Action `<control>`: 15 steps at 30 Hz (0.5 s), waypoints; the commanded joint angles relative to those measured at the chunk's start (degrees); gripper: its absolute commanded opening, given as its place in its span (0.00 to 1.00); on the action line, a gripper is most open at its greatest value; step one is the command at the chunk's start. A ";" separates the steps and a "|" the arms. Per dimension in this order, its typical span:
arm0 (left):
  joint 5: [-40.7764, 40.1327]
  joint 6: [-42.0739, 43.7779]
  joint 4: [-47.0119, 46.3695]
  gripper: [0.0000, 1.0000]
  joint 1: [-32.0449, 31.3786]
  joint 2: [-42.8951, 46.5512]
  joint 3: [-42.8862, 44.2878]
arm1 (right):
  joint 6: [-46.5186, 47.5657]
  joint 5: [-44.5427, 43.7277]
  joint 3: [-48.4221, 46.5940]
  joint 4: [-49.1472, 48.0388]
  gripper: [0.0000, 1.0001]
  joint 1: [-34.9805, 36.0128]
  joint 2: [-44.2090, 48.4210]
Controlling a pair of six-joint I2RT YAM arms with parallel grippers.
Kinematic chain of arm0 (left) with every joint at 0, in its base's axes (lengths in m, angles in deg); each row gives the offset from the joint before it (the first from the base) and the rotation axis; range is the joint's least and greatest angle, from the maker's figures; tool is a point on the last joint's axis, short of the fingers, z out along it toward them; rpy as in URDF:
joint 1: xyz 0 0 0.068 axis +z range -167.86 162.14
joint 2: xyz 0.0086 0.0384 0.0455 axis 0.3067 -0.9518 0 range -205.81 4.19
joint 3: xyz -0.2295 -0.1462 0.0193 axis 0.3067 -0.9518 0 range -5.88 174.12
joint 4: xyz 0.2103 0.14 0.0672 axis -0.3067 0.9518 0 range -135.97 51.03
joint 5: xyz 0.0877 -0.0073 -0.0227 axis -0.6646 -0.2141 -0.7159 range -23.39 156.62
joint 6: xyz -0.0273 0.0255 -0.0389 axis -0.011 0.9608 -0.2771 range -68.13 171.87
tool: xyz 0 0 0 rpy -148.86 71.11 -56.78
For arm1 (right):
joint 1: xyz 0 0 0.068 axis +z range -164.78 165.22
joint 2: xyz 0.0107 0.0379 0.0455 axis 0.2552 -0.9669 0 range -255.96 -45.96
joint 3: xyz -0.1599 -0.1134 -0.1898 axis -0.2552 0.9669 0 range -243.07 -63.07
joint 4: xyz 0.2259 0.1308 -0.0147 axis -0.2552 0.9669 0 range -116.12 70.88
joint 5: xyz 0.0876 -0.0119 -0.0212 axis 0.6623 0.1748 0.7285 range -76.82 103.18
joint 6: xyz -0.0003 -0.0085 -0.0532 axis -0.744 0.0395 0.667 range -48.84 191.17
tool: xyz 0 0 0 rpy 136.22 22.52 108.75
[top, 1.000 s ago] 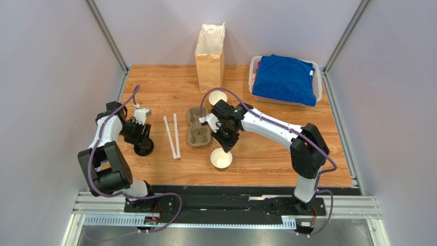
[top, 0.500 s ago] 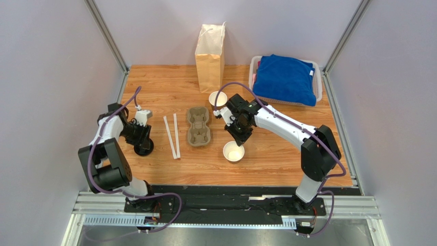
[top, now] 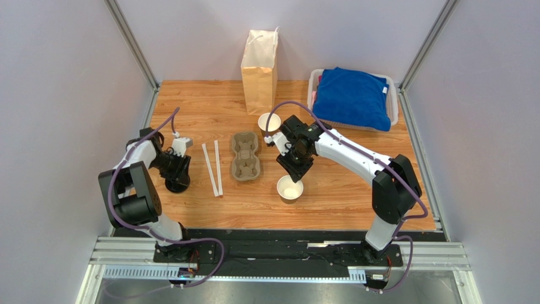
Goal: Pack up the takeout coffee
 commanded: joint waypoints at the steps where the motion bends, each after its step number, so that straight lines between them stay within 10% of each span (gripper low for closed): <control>1: 1.97 0.40 -2.06 0.54 -0.70 -0.79 -0.14 | -0.15 0.79 -4.04 1.55 0.36 -0.08 2.67; 15: 1.80 0.58 -1.62 0.47 -2.11 1.41 -0.75 | -0.76 2.11 -8.96 3.67 0.40 -0.16 4.25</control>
